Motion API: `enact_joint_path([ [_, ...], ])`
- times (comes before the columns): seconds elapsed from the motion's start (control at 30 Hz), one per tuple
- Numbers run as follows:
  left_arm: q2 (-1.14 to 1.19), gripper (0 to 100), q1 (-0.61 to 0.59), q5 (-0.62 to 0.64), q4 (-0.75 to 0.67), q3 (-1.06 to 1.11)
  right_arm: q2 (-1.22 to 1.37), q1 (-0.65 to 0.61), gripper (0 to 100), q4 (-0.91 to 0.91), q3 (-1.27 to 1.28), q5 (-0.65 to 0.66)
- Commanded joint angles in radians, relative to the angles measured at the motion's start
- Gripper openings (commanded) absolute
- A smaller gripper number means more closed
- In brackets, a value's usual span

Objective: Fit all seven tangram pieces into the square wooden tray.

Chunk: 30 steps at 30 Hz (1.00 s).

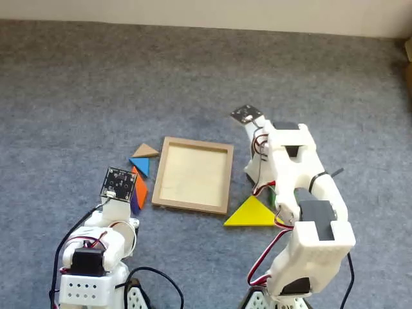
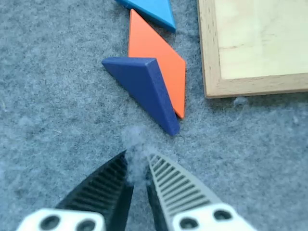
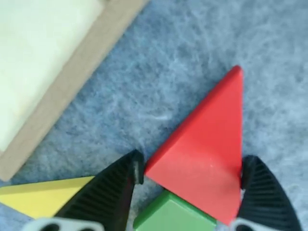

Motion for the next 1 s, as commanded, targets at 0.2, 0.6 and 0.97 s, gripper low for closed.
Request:
enact_joint_path([
  [0.2, -0.038, 1, -0.015, -0.006, 0.005, 0.019, -0.036, 0.036, 21.6, 0.013, -0.005, 0.000],
  [0.6, -0.038, 1, -0.015, -0.006, 0.005, 0.019, -0.226, 0.028, 21.6, 0.015, 0.004, -0.032],
  [0.97, -0.038, 1, -0.015, -0.006, 0.005, 0.019, -0.418, 0.028, 21.4, 0.016, 0.007, -0.181],
])
